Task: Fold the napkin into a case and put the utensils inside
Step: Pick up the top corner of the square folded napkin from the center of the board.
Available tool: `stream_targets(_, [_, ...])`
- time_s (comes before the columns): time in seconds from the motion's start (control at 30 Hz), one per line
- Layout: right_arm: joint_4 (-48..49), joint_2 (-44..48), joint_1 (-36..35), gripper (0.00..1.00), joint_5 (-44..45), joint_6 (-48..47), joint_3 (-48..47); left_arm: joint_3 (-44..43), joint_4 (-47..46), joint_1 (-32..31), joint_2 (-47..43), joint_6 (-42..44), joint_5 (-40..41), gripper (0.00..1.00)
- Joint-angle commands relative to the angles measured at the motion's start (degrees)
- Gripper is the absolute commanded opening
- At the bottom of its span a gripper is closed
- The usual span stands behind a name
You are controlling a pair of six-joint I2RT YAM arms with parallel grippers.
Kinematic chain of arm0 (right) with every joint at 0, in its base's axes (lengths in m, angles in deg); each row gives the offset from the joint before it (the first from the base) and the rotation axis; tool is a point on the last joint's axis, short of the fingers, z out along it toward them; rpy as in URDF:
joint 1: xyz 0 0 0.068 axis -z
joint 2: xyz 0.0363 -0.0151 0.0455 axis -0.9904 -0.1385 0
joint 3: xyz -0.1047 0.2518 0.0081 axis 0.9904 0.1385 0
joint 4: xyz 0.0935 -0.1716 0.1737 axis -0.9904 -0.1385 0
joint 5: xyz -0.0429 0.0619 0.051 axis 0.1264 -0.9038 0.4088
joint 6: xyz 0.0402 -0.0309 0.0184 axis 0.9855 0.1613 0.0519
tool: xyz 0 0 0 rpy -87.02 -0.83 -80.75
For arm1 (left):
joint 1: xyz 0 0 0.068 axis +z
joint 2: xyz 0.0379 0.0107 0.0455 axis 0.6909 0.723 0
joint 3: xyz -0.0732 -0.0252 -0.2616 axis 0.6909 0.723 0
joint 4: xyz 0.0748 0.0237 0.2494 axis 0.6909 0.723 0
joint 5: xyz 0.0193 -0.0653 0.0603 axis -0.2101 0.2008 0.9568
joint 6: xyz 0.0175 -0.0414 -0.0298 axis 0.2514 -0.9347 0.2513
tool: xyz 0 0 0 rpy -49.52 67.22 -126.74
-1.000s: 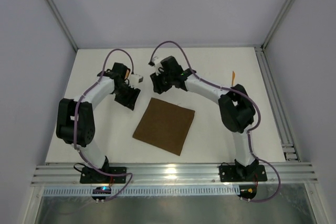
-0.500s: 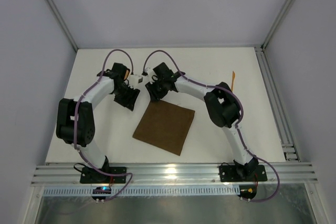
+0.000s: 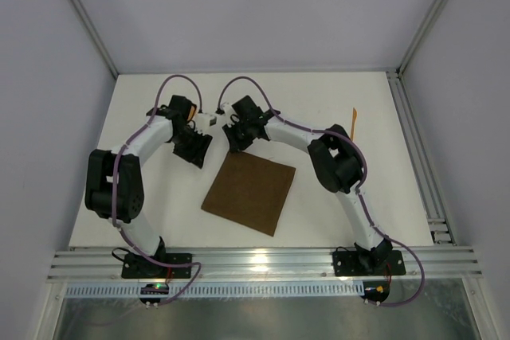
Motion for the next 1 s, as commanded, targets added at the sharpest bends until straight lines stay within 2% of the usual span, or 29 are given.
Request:
stream_targets(0.0, [2.0,0.0,-0.3,0.18,0.2,1.0,-0.2,-1.0,-0.1,0.7,-1.0,1.0,-2.4,0.53])
stream_targets(0.07, [2.2,0.0,-0.3,0.12,0.8,1.0,-0.1,-1.1,0.0,1.0,-1.0,1.1,-2.8,0.53])
stream_targets(0.1, [2.7,0.1,-0.3,0.05,1.0,1.0,0.2,-1.1,0.0,1.1,-1.1,1.1,-3.0,0.53])
stream_targets(0.13, [3.0,0.3,-0.3,0.03,1.1,1.0,0.4,-1.2,0.0,1.2,-1.1,1.1,-3.1,0.53])
stream_targets(0.43, [8.4,6.7,-0.3,0.03,-2.4,3.3,6.0,-1.4,1.0,1.4,-0.7,1.4,-6.4,0.52])
stream_targets(0.5, [8.6,6.5,-0.3,0.09,-2.5,3.4,6.1,-1.8,1.3,1.4,-0.3,1.1,-7.5,0.52])
stream_targets(0.53, [8.7,6.3,-0.3,0.20,-2.4,3.5,6.1,-2.1,1.3,1.4,0.4,1.0,-7.8,0.52])
stream_targets(0.57, [8.8,5.8,-0.2,0.24,-1.4,4.0,6.1,-2.4,1.3,1.4,0.8,0.9,-8.3,0.52])
stream_targets(0.7, [11.7,5.8,0.9,0.25,-3.5,7.6,8.1,-5.7,0.5,0.9,5.0,-1.4,-14.0,0.53])
stream_targets(0.8, [18.1,10.1,3.3,0.23,-6.4,12.8,13.3,-8.4,-1.5,-1.4,8.7,-3.2,-13.9,0.52])
stream_targets(0.97, [20.9,14.0,6.7,0.22,-11.5,17.7,16.7,-11.4,-4.4,-5.5,13.0,-5.2,-11.9,0.50])
